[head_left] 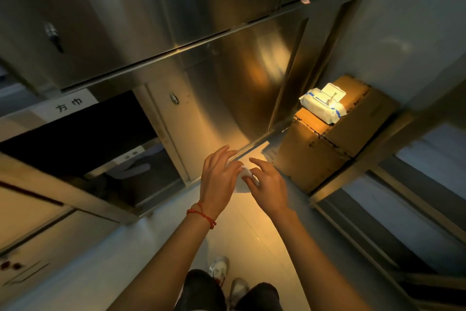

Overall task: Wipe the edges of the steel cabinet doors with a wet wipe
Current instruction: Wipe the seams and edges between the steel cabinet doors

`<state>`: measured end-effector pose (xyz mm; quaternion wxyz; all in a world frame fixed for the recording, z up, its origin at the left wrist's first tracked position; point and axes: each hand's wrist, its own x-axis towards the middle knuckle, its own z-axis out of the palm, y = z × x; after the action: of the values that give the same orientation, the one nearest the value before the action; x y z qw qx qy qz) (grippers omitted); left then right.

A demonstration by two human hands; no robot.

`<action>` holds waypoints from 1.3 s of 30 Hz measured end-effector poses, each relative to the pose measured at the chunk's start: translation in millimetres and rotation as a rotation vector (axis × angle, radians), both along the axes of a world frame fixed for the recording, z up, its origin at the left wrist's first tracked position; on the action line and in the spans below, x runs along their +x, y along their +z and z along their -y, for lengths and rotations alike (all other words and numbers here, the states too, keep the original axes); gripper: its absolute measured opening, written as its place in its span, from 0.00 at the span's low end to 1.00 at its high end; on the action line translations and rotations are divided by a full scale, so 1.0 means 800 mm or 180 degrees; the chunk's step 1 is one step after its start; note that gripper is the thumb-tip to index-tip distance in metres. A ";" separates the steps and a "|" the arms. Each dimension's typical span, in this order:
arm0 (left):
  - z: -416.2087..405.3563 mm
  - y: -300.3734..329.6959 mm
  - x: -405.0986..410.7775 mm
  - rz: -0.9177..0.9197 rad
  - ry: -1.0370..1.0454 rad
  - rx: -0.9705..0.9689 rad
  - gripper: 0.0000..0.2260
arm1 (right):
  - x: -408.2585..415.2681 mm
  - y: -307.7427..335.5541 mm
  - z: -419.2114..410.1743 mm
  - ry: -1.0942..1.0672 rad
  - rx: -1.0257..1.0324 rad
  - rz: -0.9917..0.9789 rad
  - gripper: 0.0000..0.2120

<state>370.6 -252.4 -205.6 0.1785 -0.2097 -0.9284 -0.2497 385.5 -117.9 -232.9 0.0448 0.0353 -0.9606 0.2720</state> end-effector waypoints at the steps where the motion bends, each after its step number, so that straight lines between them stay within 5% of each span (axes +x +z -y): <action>1: 0.002 0.000 0.005 0.0012 0.0041 -0.0014 0.17 | 0.003 -0.001 0.000 0.0007 0.0044 0.0033 0.12; 13: 0.009 -0.011 0.052 0.0067 0.0528 -0.0382 0.14 | 0.018 0.005 0.020 0.0740 0.0890 -0.0103 0.10; 39: 0.156 -0.030 0.131 0.0454 0.1901 -0.0528 0.09 | 0.064 0.006 0.189 0.0997 0.0671 -0.0803 0.13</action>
<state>475.8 -377.2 -229.6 0.1606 0.0764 -0.9762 -0.1238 436.7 -269.1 -228.1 0.1178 0.2223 -0.9533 0.1672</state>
